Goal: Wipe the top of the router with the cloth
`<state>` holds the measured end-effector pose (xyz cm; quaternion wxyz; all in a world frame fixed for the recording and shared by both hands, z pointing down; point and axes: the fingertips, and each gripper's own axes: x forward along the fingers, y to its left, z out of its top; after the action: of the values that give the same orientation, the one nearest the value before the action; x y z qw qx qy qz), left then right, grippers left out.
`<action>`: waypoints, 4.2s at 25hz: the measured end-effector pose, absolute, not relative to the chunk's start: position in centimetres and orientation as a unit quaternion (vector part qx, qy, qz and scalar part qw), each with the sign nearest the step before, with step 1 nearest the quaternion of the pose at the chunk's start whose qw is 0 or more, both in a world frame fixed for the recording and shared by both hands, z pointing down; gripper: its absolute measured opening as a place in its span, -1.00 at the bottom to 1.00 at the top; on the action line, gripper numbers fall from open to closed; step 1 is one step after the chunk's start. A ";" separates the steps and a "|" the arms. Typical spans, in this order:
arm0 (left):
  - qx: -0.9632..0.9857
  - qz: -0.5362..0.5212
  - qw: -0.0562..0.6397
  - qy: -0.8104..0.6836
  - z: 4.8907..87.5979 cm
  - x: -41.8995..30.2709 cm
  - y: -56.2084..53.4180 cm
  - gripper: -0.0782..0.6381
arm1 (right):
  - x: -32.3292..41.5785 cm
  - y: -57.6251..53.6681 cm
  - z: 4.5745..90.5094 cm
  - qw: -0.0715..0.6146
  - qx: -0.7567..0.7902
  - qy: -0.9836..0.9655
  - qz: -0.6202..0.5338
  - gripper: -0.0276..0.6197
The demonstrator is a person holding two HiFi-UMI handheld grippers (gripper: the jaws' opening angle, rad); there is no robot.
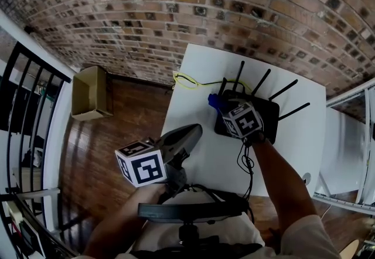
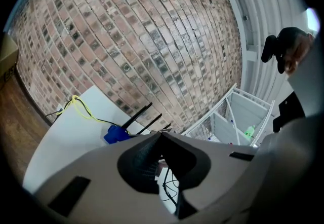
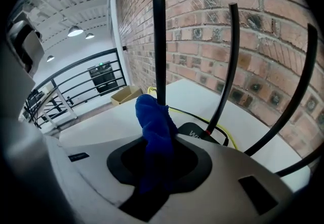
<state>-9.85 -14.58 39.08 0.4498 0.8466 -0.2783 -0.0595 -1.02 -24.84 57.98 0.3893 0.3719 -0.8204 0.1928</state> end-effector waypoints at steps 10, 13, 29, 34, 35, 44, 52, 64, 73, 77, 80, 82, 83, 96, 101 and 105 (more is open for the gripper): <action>0.847 -0.066 0.447 -0.280 38.9 -9.8 -14.2 -0.73 | -0.8 -24.8 58.1 0.375 0.391 -0.819 0.187 -0.58; 0.846 -0.065 0.449 -0.278 38.8 -9.5 -14.0 -0.73 | -0.5 -24.8 58.0 0.373 0.396 -0.817 0.189 -0.58; 0.858 -0.054 0.450 -0.243 38.3 -7.0 -13.5 -0.73 | 4.6 -21.2 51.2 0.282 0.476 -0.803 0.222 -0.58; 0.862 -0.040 0.454 -0.223 38.6 -5.3 -13.3 -0.73 | 12.0 -20.3 51.7 0.287 0.549 -0.744 0.249 -0.58; 0.862 -0.035 0.454 -0.220 38.7 -5.0 -13.2 -0.73 | 13.7 -20.1 52.1 0.294 0.568 -0.725 0.254 -0.58; 0.866 -0.021 0.459 -0.194 38.9 -3.8 -13.2 -0.73 | 23.3 -20.0 55.5 0.365 0.667 -0.579 0.294 -0.58; 0.863 -0.009 0.466 -0.196 40.0 -5.2 -13.9 -0.73 | 23.7 -20.9 57.2 0.404 0.695 -0.512 0.302 -0.58; 0.863 -0.011 0.467 -0.190 40.5 -6.7 -15.3 -0.73 | 21.4 -22.3 58.3 0.461 0.657 -0.524 0.286 -0.60; 0.860 -0.016 0.471 -0.195 41.0 -7.8 -15.5 -0.73 | 17.2 -23.9 59.3 0.424 0.624 -0.575 0.317 -0.60; 0.860 -0.021 0.472 -0.193 40.8 -7.8 -15.5 -0.73 | 14.8 -24.2 59.0 0.423 0.609 -0.591 0.316 -0.60; 0.859 -0.021 0.473 -0.193 40.8 -7.9 -15.4 -0.73 | 12.5 -24.6 58.6 0.416 0.597 -0.611 0.313 -0.60; 0.859 -0.024 0.474 -0.192 40.7 -7.9 -15.4 -0.73 | 10.7 -24.8 58.4 0.404 0.585 -0.627 0.318 -0.60; 0.859 -0.026 0.475 -0.191 40.6 -7.9 -15.3 -0.73 | 10.0 -24.8 58.3 0.403 0.582 -0.631 0.318 -0.60; 0.855 -0.028 0.478 -0.198 40.7 -8.7 -15.0 -0.73 | 4.3 -25.9 57.8 0.395 0.544 -0.673 0.308 -0.60; 0.857 -0.036 0.475 -0.198 40.5 -8.6 -14.8 -0.73 | 2.9 -25.7 58.1 0.392 0.531 -0.682 0.316 -0.60; 0.856 -0.030 0.475 -0.200 40.7 -8.7 -14.6 -0.73 | 2.7 -25.2 58.6 0.378 0.528 -0.681 0.340 -0.60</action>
<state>-8.68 -14.59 40.74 0.4754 0.8563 -0.1997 -0.0300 2.72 -25.21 58.63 0.3775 0.5276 -0.6810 0.3398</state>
